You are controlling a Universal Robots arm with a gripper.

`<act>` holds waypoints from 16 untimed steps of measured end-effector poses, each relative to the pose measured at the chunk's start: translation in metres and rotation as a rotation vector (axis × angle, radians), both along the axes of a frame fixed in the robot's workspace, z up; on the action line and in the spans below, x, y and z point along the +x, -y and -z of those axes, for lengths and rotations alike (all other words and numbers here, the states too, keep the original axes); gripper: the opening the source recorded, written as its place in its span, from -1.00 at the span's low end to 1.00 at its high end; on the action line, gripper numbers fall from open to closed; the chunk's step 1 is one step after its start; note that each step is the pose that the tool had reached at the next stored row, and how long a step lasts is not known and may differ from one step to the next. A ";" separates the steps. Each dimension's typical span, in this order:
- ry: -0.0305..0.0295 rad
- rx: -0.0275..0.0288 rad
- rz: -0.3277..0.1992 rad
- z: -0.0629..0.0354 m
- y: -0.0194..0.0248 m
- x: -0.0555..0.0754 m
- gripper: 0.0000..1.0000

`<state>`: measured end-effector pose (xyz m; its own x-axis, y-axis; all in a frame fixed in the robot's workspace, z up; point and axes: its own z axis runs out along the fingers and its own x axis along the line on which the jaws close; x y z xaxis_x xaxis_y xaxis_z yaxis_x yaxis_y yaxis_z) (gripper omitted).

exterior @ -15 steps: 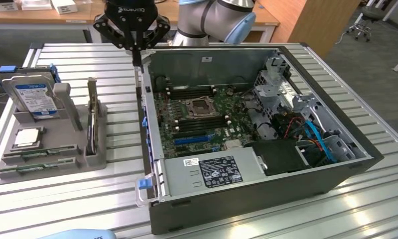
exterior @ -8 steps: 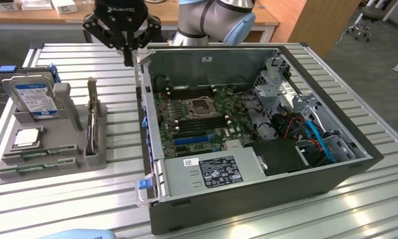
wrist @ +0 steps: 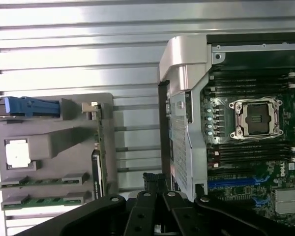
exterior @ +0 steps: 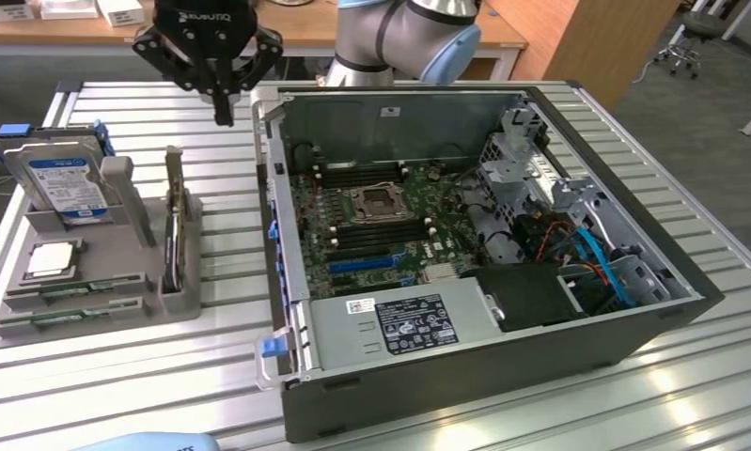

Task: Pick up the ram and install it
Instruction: 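Reach for the ram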

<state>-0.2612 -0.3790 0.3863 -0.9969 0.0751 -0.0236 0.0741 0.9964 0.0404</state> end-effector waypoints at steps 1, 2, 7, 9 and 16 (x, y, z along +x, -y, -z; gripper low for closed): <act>0.0000 0.0000 0.000 0.0001 -0.0005 -0.002 -0.80; 0.0000 0.0001 0.000 0.0002 -0.0010 -0.005 -0.80; 0.0000 0.0000 0.000 0.0009 -0.0032 -0.019 -0.80; 0.0000 0.0000 0.000 0.0012 -0.0039 -0.024 -0.80; 0.0000 0.0000 0.000 0.0022 -0.0064 -0.041 -0.80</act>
<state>-0.3017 -0.3727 0.3841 -0.9969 0.0752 -0.0237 0.0742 0.9964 0.0405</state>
